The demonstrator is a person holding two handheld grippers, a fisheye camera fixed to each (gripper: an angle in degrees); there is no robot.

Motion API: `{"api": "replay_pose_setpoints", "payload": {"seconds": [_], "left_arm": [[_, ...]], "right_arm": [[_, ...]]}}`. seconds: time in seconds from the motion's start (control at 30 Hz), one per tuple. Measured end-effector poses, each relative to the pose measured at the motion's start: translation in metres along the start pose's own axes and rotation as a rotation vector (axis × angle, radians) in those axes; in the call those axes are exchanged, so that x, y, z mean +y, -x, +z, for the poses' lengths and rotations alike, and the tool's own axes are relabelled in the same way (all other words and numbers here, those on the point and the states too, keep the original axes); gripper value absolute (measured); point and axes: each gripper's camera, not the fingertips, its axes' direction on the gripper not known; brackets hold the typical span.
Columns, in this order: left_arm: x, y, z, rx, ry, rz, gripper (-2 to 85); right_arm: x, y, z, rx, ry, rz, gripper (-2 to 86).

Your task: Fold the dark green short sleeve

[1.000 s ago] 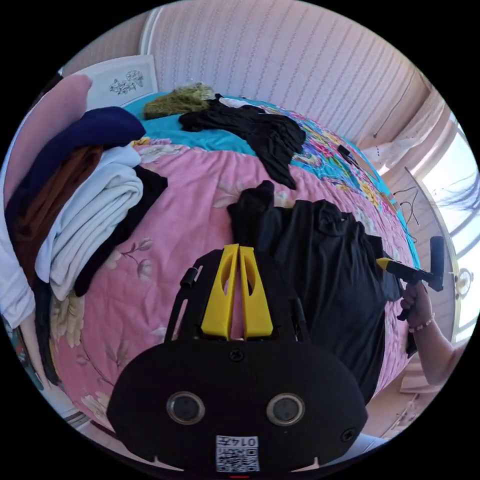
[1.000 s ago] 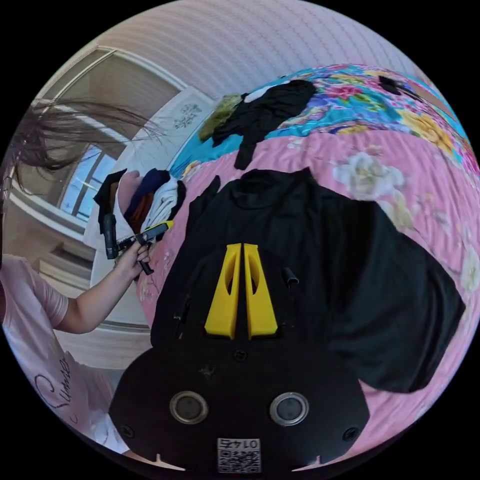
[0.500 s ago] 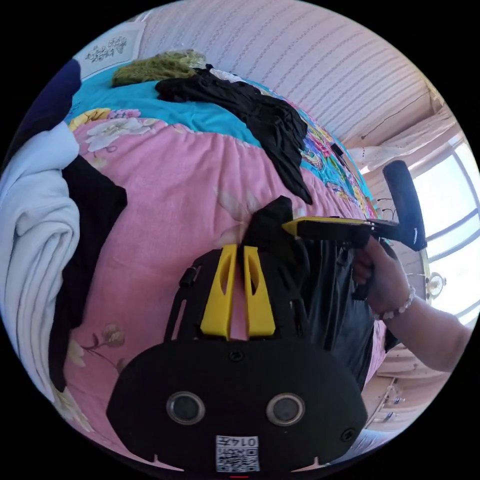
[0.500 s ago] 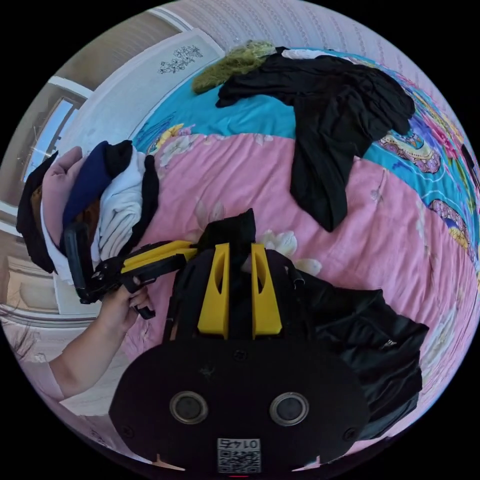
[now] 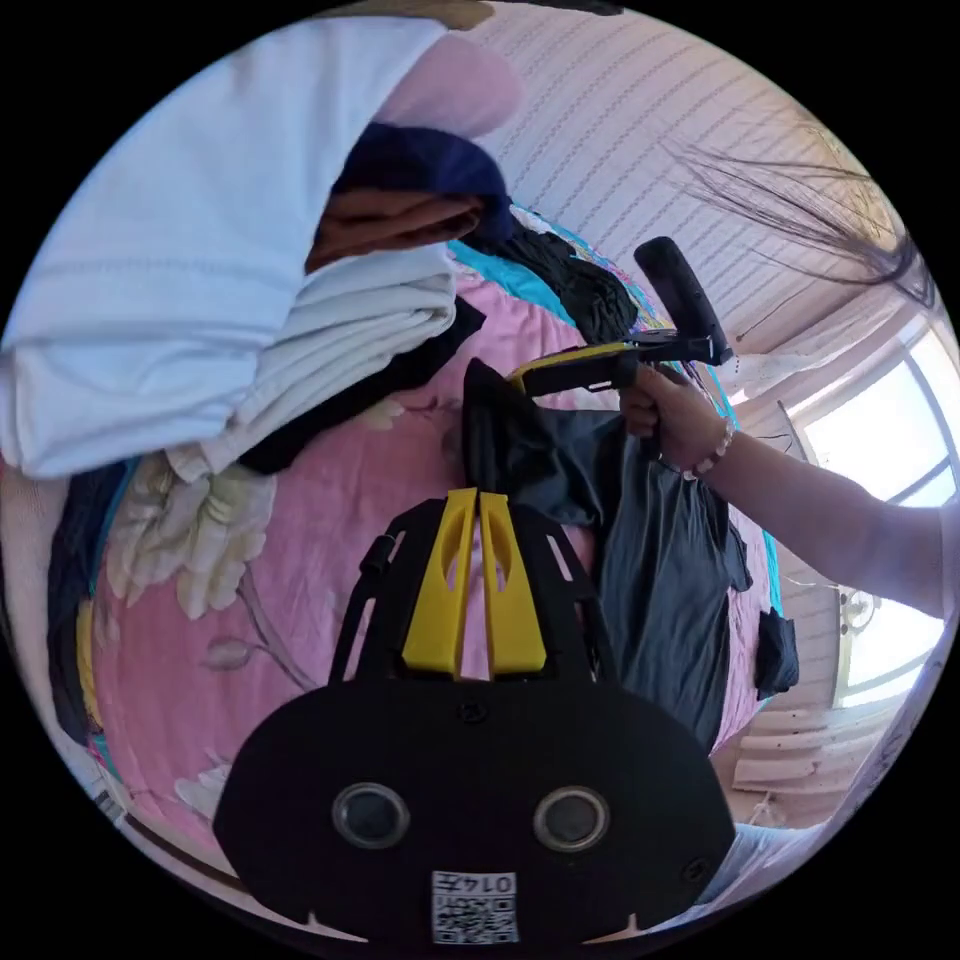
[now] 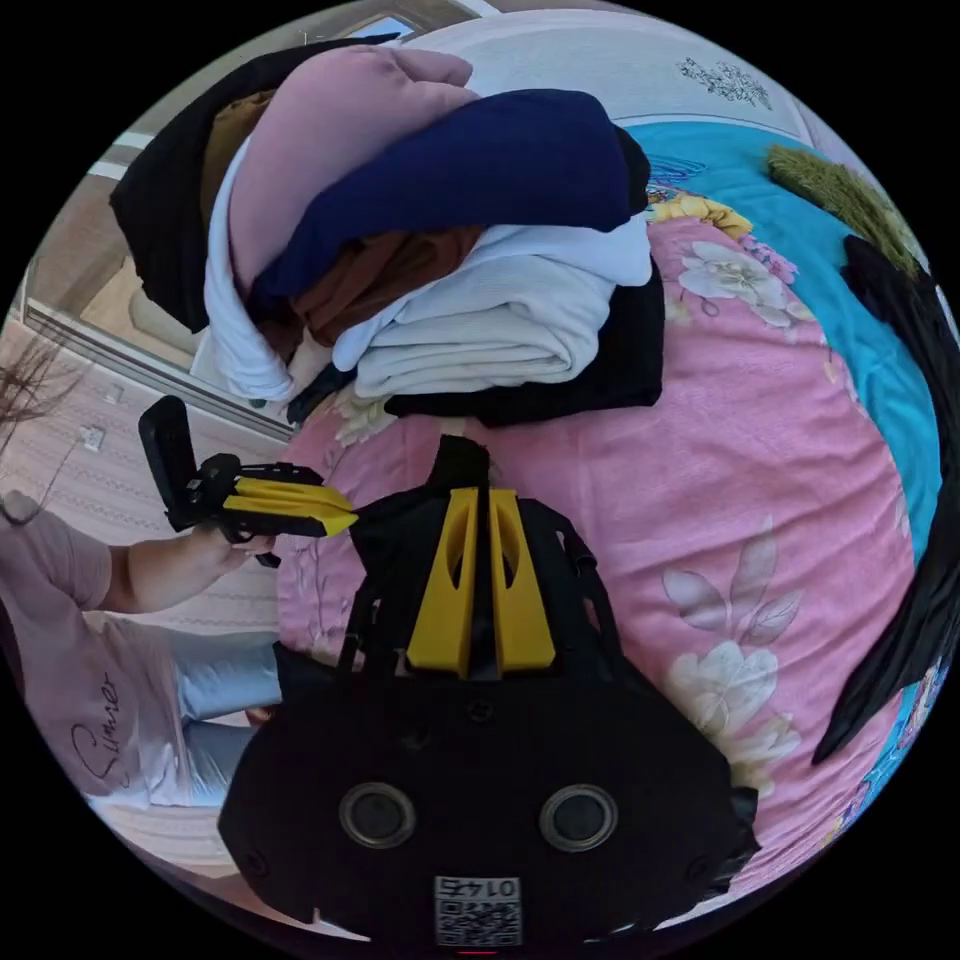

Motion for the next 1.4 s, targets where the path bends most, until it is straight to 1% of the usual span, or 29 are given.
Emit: {"api": "replay_pose_setpoints", "payload": {"seconds": [0.07, 0.17, 0.23, 0.3, 0.37, 0.4, 0.47, 0.5, 0.57, 0.63, 0.7, 0.77, 0.8, 0.83, 0.87, 0.9, 0.97, 1.0, 1.07, 1.1, 1.13, 1.17, 1.2, 1.23, 1.27, 1.3, 1.37, 1.4], "left_arm": [[0.004, 0.005, -0.003, 0.001, -0.012, -0.032, -1.0], [0.008, 0.006, -0.01, -0.003, -0.012, -0.055, -1.0], [0.011, 0.006, -0.016, 0.0, -0.018, -0.068, -1.0], [0.015, 0.008, -0.021, 0.006, -0.012, -0.09, -1.0], [0.018, 0.01, -0.023, 0.002, -0.007, -0.103, -1.0], [0.02, 0.011, -0.024, 0.006, 0.001, -0.117, -1.0], [0.021, 0.013, -0.024, 0.019, 0.008, -0.136, -1.0], [0.022, 0.012, -0.026, 0.025, 0.001, -0.137, -1.0], [0.022, 0.009, -0.034, 0.031, -0.028, -0.125, -1.0], [0.021, 0.007, -0.041, 0.023, -0.064, -0.11, -0.9], [0.021, 0.01, -0.035, -0.023, -0.024, -0.098, -0.8], [0.027, 0.016, -0.025, -0.058, 0.02, -0.094, -0.6], [0.031, 0.022, -0.03, -0.005, 0.0, -0.118, -0.3], [0.033, 0.023, -0.035, 0.01, 0.003, -0.125, 0.0], [0.038, 0.023, -0.046, 0.003, -0.011, -0.109, 0.6], [0.047, 0.022, -0.061, -0.014, -0.041, -0.094, 1.3], [0.063, 0.022, -0.08, 0.016, -0.053, -0.073, 2.2], [0.076, 0.022, -0.09, 0.042, -0.039, -0.06, 2.8], [0.102, 0.017, -0.102, 0.081, -0.009, -0.014, 3.5], [0.121, 0.011, -0.108, 0.103, 0.027, 0.025, 4.0], [0.131, 0.008, -0.111, 0.111, 0.05, 0.045, 4.3], [0.151, 0.0, -0.113, 0.125, 0.108, 0.081, 4.8], [0.172, -0.008, -0.115, 0.138, 0.167, 0.103, 5.2], [0.183, -0.012, -0.116, 0.143, 0.19, 0.11, 5.4], [0.204, -0.02, -0.117, 0.152, 0.233, 0.118, 5.8], [0.222, -0.029, -0.116, 0.15, 0.27, 0.112, 6.0], [0.247, -0.042, -0.112, 0.144, 0.313, 0.096, 6.3], [0.26, -0.051, -0.107, 0.131, 0.333, 0.086, 6.5]], "right_arm": [[-0.009, 0.005, -0.006, 0.07, -0.042, 0.046, 2.6], [-0.014, 0.01, -0.022, 0.105, -0.103, 0.103, 4.2], [-0.018, 0.021, -0.025, 0.112, -0.113, 0.095, 4.7], [-0.024, 0.036, -0.019, 0.096, -0.105, 0.056, 5.1], [-0.033, 0.052, 0.006, 0.088, -0.028, 0.02, 5.8], [-0.035, 0.053, 0.014, 0.11, 0.001, 0.023, 6.0], [-0.038, 0.044, 0.048, 0.141, 0.113, 0.099, 4.6], [-0.038, 0.042, 0.051, 0.123, 0.116, 0.119, 3.7], [-0.04, 0.043, 0.046, 0.087, 0.055, 0.149, 1.4], [-0.042, 0.05, 0.042, 0.108, 0.006, 0.133, 0.9], [-0.044, 0.054, 0.05, 0.136, 0.015, 0.125, 0.9], [-0.041, 0.051, 0.073, 0.146, 0.1, 0.154, 1.4], [-0.038, 0.051, 0.073, 0.134, 0.101, 0.158, 1.7], [-0.031, 0.05, 0.068, 0.101, 0.085, 0.181, 3.4], [-0.022, 0.052, 0.057, 0.088, 0.047, 0.194, 6.1], [-0.015, 0.053, 0.05, 0.095, 0.023, 0.2, 6.7], [0.028, 0.065, 0.013, 0.146, -0.113, 0.235, 8.3], [0.043, 0.068, 0.004, 0.148, -0.15, 0.25, 8.5], [0.119, 0.088, -0.025, 0.146, -0.276, 0.329, 8.5], [0.141, 0.095, -0.029, 0.154, -0.298, 0.351, 8.5], [0.187, 0.109, -0.033, 0.173, -0.32, 0.395, 8.2], [0.235, 0.124, -0.029, 0.199, -0.307, 0.46, 8.0], [0.259, 0.131, -0.026, 0.21, -0.294, 0.498, 7.9], [0.309, 0.146, -0.015, 0.217, -0.255, 0.582, 7.8], [0.359, 0.159, 0.0, 0.204, -0.209, 0.673, 7.8], [0.385, 0.166, 0.007, 0.19, -0.188, 0.72, 7.7], [0.483, 0.191, 0.039, 0.114, -0.106, 0.914, 7.9], [0.506, 0.197, 0.047, 0.095, -0.086, 0.958, 7.9]]}}
